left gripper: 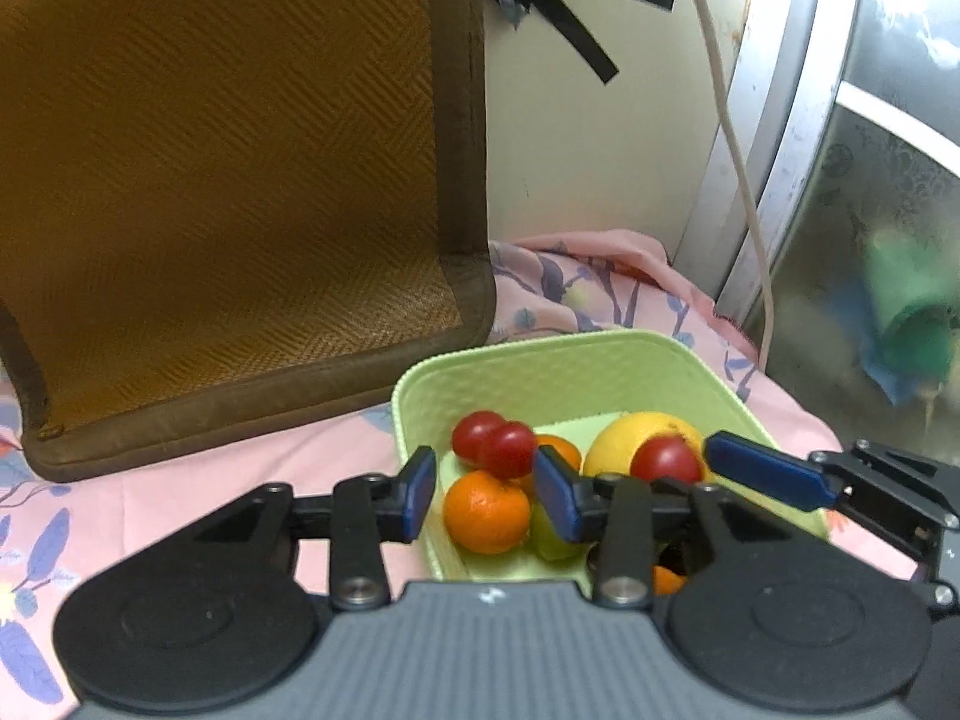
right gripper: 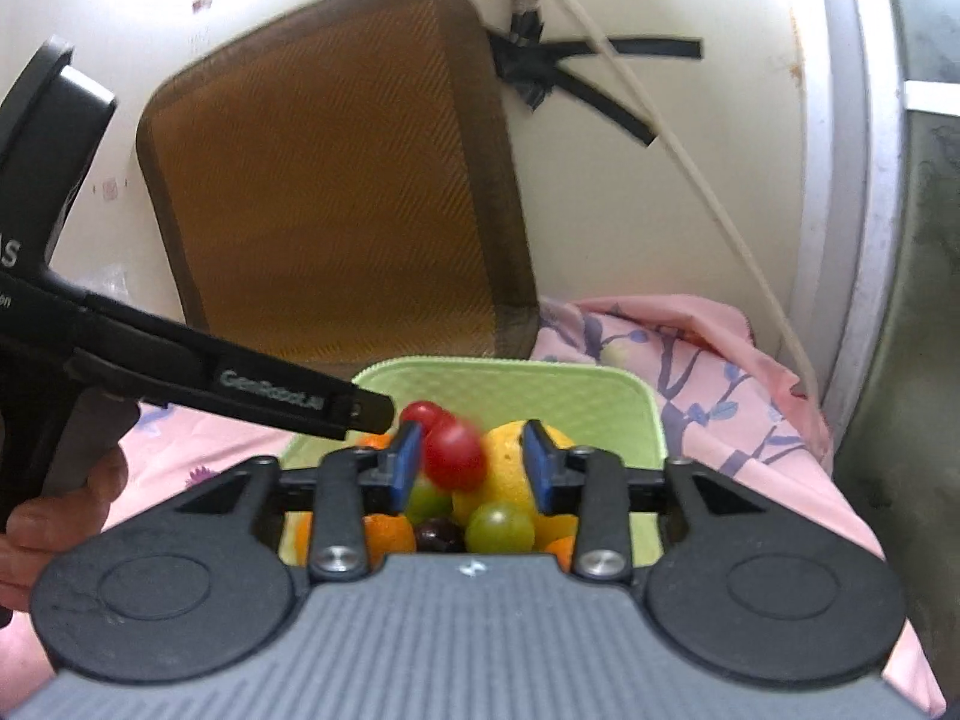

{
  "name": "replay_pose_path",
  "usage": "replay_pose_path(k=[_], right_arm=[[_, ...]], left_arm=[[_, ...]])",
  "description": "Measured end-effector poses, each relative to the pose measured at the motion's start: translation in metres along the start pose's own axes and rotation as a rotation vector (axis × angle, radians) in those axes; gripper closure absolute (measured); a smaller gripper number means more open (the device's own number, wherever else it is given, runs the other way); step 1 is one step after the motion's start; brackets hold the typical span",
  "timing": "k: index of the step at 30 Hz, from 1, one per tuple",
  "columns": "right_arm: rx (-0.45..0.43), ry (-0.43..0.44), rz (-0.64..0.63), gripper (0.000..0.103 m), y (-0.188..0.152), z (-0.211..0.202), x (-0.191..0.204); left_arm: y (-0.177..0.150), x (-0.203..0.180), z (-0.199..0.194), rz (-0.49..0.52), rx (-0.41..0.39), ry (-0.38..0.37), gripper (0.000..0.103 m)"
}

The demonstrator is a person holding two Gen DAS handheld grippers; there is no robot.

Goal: Organize fruits

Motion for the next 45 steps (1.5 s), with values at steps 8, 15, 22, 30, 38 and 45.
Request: replay_pose_path(k=[8,15,22,30,38,45], right_arm=[[-0.048,-0.028,0.182,0.061,-0.021,-0.064,-0.005],[-0.034,-0.016,0.369,0.057,-0.068,-0.116,0.02],[0.016,0.014,0.444,0.041,-0.106,-0.152,0.063],[0.031,0.005,0.443,0.038,-0.126,-0.179,0.09],[0.044,0.007,0.421,0.036,-0.132,-0.188,0.109],[0.053,0.006,0.401,0.035,-0.133,-0.186,0.118]], left_arm=[[-0.031,0.002,-0.057,-0.002,-0.058,0.03,0.059],[-0.097,0.004,-0.108,0.062,-0.081,0.156,0.047],[-0.152,0.014,-0.149,0.039,-0.074,0.186,0.033],[-0.185,0.026,-0.195,0.048,-0.16,0.242,0.0],[-0.205,0.026,-0.212,0.05,-0.168,0.238,0.0],[-0.211,0.037,-0.211,0.033,-0.153,0.271,0.0]])
Point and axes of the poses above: each gripper's, at about its wrist camera, not at the fingertips, and z roughly the way its jaws point, x to its left, y to its top, the point moved 10 cm from there along z, roughly the way its jaws point, and after that the axes turned 5 degrees about -z, right-handed, at the moved point
